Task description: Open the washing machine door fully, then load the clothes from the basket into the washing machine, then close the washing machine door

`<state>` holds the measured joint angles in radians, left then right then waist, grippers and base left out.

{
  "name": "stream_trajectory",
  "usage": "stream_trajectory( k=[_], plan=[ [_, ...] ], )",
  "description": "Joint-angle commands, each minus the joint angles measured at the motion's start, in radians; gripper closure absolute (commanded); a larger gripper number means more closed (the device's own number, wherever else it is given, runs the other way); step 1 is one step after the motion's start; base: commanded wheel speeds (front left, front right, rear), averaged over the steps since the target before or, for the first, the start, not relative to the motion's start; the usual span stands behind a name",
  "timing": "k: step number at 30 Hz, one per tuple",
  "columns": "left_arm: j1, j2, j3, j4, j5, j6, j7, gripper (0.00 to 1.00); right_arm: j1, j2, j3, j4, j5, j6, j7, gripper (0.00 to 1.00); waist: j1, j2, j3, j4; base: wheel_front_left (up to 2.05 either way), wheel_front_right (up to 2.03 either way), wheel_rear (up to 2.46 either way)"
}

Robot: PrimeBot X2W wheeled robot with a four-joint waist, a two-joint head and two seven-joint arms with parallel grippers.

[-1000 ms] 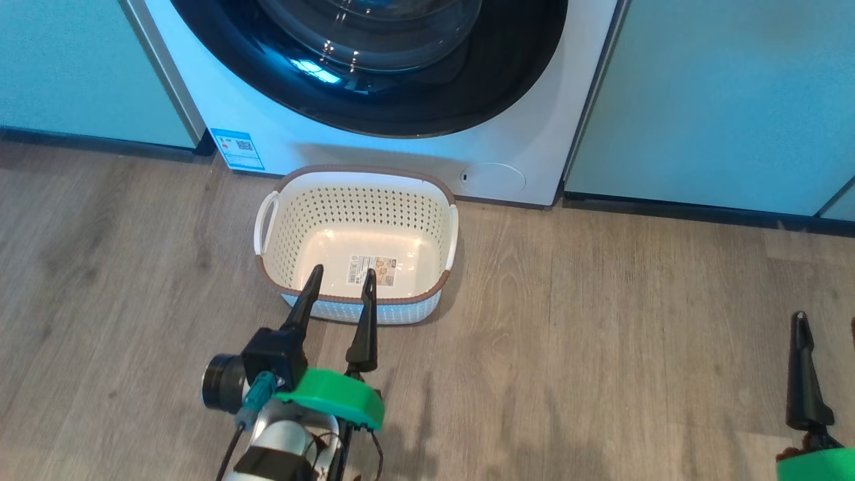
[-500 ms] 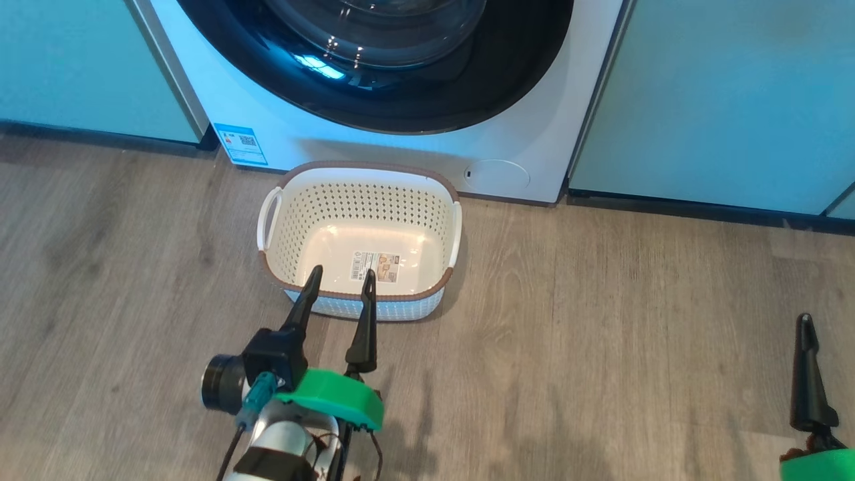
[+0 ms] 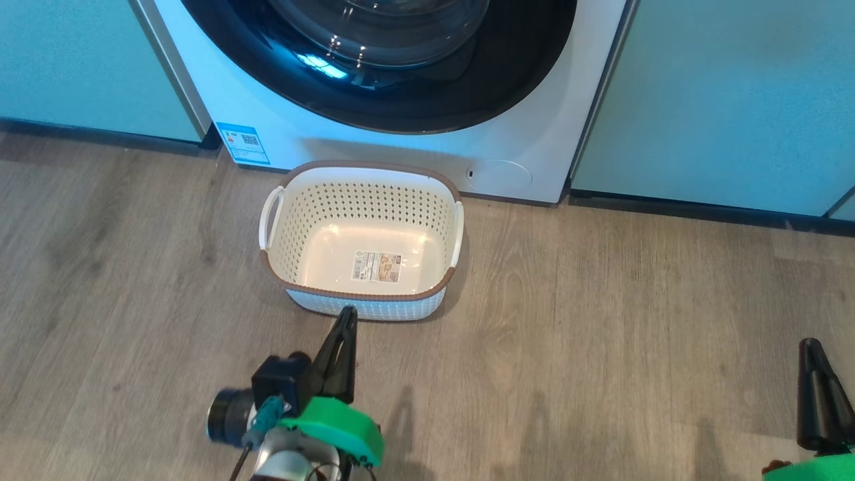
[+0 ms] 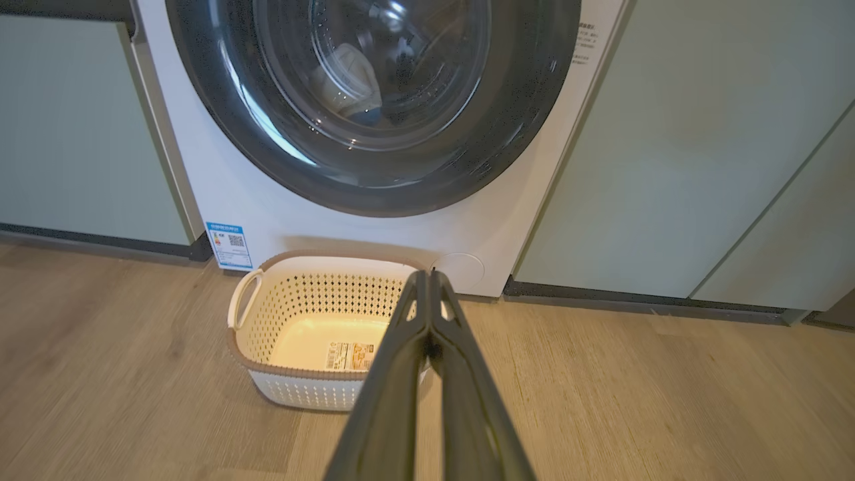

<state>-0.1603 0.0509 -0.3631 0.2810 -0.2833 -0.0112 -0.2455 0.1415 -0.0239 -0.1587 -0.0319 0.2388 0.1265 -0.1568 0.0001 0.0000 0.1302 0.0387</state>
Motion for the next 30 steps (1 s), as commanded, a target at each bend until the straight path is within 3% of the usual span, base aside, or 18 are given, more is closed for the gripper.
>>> stream_trajectory(
  k=[1,30],
  plan=[
    [-0.018,0.001,0.009,-0.027,-0.03,-0.002,0.004,1.0,-0.003,-0.005,-0.002,-0.026,0.03,0.0,0.002,1.0,0.0,0.0,-0.002,-0.001,0.0,0.0,0.0],
    [-0.003,0.016,0.101,-0.025,-0.355,-0.03,0.074,1.0,-0.062,-0.027,0.031,0.047,0.368,0.001,0.049,1.0,0.0,0.0,-0.032,-0.01,0.0,0.0,0.0]
  ],
)
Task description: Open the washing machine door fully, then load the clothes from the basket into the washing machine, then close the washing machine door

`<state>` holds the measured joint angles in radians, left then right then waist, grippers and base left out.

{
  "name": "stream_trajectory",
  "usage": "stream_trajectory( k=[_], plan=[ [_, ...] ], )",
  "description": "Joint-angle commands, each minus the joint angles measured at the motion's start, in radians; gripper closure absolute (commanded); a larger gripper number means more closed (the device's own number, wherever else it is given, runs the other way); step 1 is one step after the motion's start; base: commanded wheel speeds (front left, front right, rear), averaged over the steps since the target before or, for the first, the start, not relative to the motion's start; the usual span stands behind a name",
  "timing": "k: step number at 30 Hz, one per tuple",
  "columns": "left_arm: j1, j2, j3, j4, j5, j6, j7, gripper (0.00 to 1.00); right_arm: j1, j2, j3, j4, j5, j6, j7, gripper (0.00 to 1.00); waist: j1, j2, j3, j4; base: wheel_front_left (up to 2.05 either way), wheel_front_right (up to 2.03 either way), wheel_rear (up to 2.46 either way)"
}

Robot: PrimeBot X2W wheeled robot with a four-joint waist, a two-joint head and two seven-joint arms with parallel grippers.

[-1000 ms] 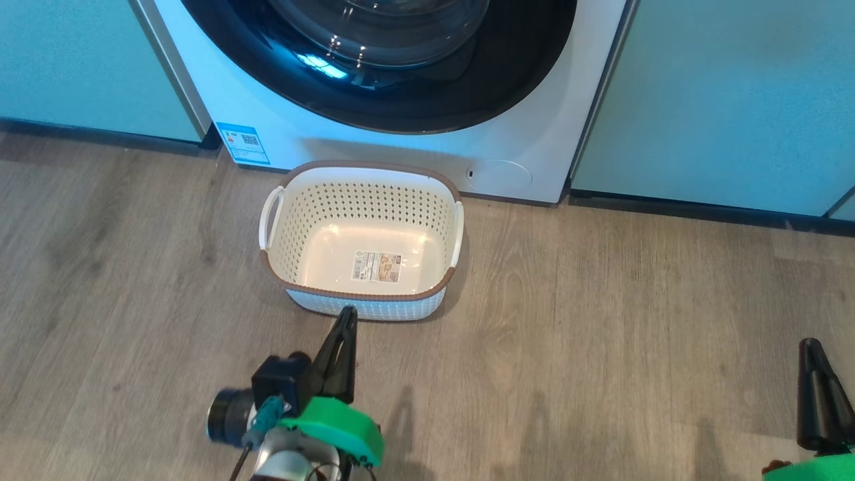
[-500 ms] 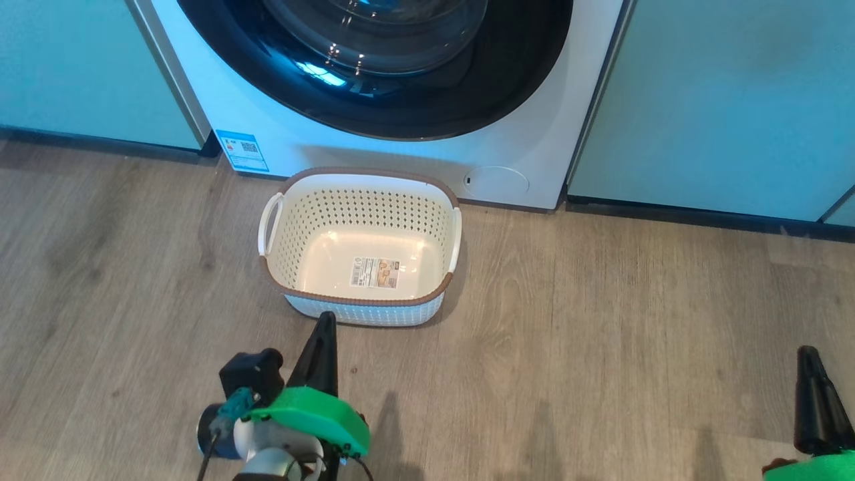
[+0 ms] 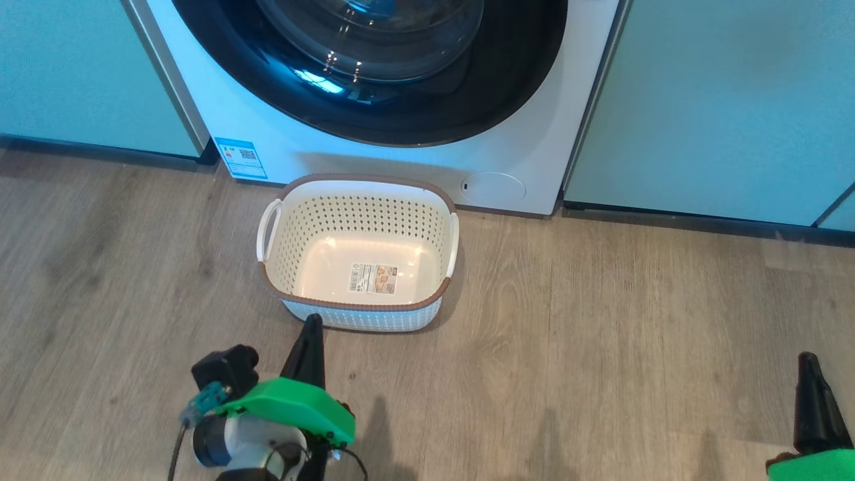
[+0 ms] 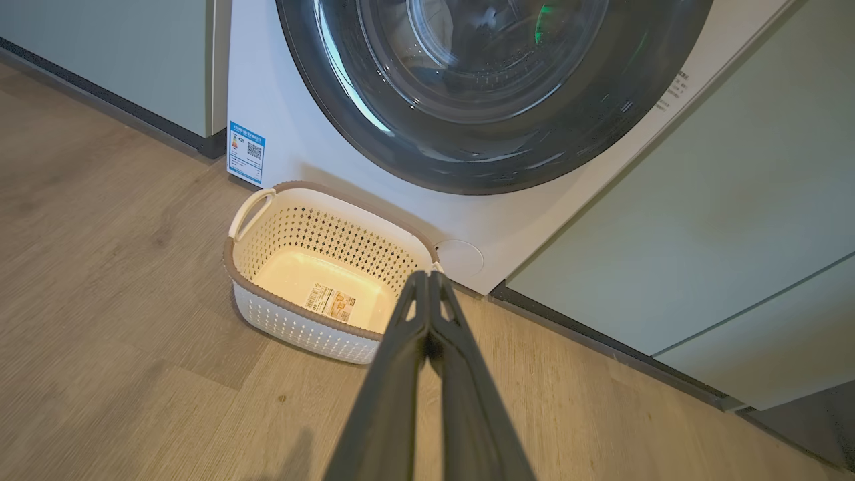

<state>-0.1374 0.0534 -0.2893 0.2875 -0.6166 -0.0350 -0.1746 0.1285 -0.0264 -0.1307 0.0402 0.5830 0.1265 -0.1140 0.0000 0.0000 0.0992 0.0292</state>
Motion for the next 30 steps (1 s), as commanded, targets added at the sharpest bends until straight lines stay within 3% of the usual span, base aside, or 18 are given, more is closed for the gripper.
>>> stream_trajectory(
  k=[1,30],
  plan=[
    [-0.025,0.013,0.03,-0.032,-0.032,-0.007,0.005,1.0,-0.051,-0.025,0.004,-0.023,0.035,0.001,0.008,1.0,0.0,0.0,-0.002,-0.001,0.0,0.0,0.0],
    [-0.007,0.019,0.129,-0.037,-0.336,-0.034,0.079,1.0,-0.106,-0.037,0.025,0.045,0.35,0.002,0.061,1.0,0.0,0.0,-0.03,-0.009,0.0,0.0,0.0]
  ],
)
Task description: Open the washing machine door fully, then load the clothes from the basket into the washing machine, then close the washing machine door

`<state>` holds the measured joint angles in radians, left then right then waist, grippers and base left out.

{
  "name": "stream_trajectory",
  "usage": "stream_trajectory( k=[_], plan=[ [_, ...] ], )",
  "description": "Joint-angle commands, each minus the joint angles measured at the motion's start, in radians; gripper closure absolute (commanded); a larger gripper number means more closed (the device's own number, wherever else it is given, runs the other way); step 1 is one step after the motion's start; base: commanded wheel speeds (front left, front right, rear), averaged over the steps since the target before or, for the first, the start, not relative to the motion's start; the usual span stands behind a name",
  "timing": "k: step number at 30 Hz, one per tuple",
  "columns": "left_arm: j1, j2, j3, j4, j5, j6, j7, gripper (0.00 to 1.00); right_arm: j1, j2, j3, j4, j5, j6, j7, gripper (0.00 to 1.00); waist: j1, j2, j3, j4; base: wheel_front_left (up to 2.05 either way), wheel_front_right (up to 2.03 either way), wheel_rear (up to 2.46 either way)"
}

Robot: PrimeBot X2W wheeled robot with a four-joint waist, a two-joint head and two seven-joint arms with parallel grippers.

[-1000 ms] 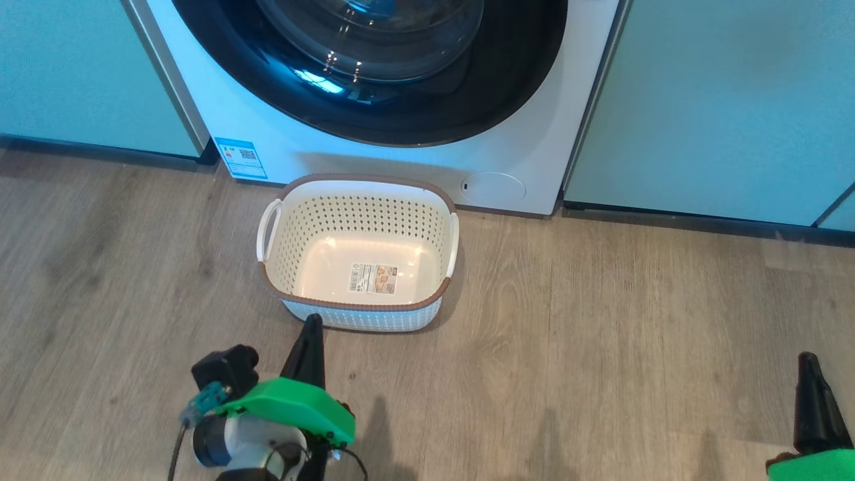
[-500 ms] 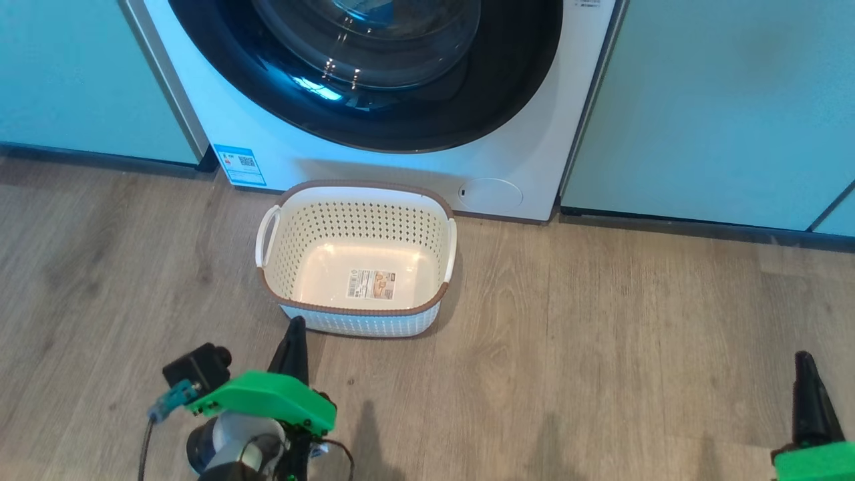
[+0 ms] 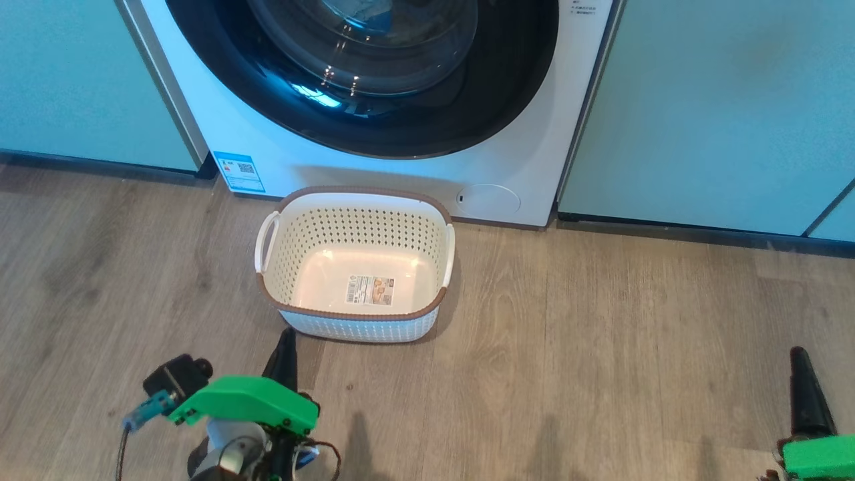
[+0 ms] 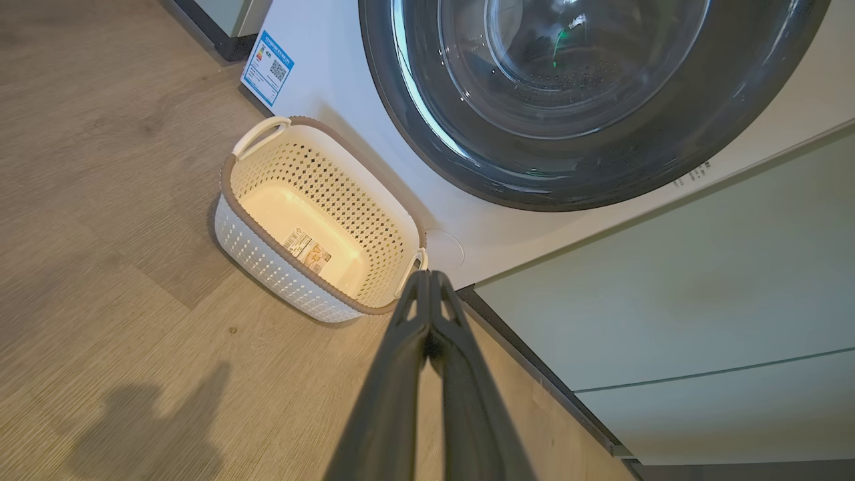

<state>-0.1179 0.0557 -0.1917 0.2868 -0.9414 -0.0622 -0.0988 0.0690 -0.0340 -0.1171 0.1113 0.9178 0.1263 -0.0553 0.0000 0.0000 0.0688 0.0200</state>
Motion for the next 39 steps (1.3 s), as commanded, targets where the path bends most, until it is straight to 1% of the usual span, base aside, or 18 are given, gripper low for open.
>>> stream_trajectory(
  k=[1,39],
  plan=[
    [-0.026,0.017,0.035,-0.036,-0.022,-0.008,0.006,1.0,-0.048,-0.03,0.012,-0.023,0.026,0.002,0.004,1.0,0.0,0.0,-0.001,0.0,0.0,0.0,0.0],
    [-0.003,0.018,0.177,-0.04,-0.426,-0.044,0.114,1.0,-0.124,-0.038,0.029,0.07,0.444,0.004,0.085,1.0,0.0,0.0,-0.04,-0.012,0.0,0.0,0.0]
  ],
)
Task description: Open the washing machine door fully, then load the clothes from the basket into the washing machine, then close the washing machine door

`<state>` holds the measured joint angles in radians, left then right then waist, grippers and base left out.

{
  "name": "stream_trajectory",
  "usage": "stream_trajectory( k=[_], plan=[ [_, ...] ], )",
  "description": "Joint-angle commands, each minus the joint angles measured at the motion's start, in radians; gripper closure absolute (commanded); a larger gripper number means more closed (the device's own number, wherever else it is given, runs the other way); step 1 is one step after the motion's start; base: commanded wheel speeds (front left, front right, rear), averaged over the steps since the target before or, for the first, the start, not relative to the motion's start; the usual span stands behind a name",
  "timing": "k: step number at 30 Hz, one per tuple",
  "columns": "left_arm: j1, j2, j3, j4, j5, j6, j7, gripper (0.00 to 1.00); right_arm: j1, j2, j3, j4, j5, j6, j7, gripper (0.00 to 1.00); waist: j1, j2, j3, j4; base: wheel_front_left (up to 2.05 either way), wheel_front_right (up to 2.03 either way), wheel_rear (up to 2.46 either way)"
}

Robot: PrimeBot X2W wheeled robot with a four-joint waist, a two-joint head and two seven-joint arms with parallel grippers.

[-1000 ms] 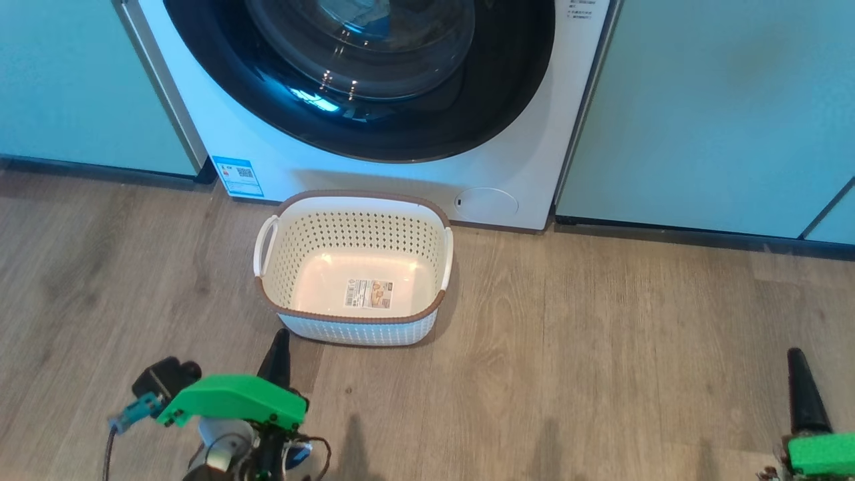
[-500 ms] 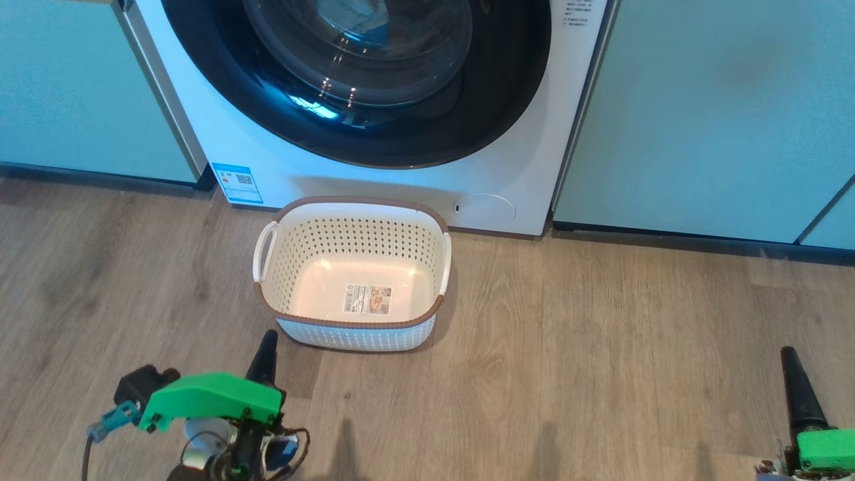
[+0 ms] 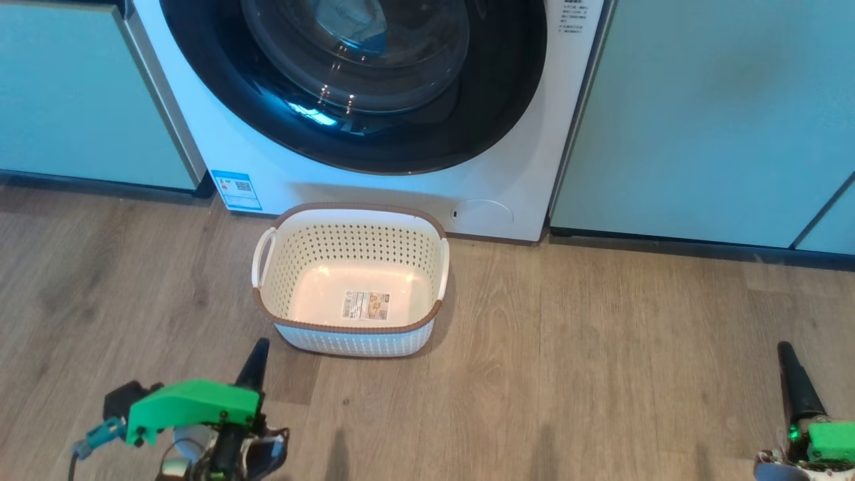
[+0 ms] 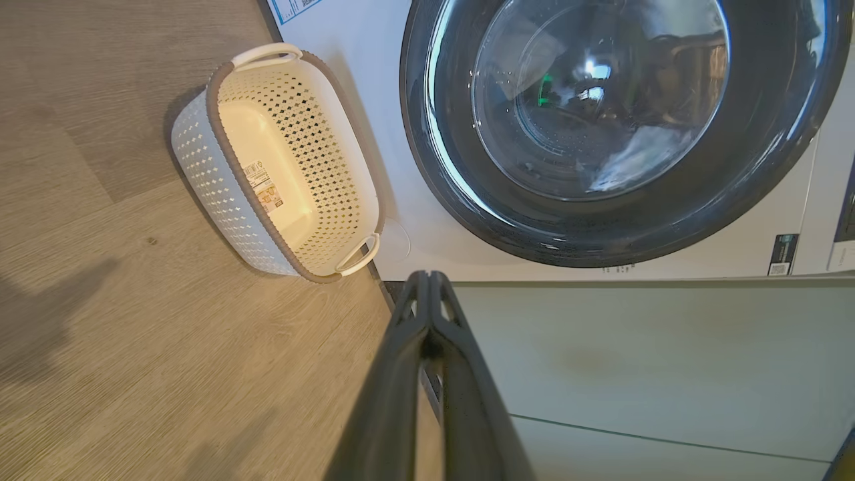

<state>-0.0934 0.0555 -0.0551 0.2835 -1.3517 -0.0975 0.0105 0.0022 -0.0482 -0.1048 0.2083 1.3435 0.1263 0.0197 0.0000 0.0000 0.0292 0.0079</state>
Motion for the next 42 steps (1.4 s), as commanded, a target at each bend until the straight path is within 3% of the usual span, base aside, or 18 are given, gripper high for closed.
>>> stream_trajectory(
  k=[1,24,42],
  plan=[
    [-0.026,0.018,0.045,-0.037,-0.027,-0.01,0.007,1.0,-0.059,-0.024,0.017,-0.025,0.03,0.004,0.012,1.0,0.0,0.0,-0.001,0.0,0.0,0.0,0.0],
    [-0.012,0.016,0.138,-0.04,-0.279,-0.033,0.078,1.0,-0.107,-0.026,0.025,0.034,0.291,0.004,0.066,1.0,0.0,0.0,-0.026,-0.008,0.0,0.0,0.0],
    [-0.013,0.012,0.145,-0.039,-0.277,-0.033,0.084,1.0,-0.108,-0.022,0.018,0.035,0.288,0.004,0.072,1.0,0.0,0.0,-0.026,-0.008,0.0,0.0,0.0]
  ],
)
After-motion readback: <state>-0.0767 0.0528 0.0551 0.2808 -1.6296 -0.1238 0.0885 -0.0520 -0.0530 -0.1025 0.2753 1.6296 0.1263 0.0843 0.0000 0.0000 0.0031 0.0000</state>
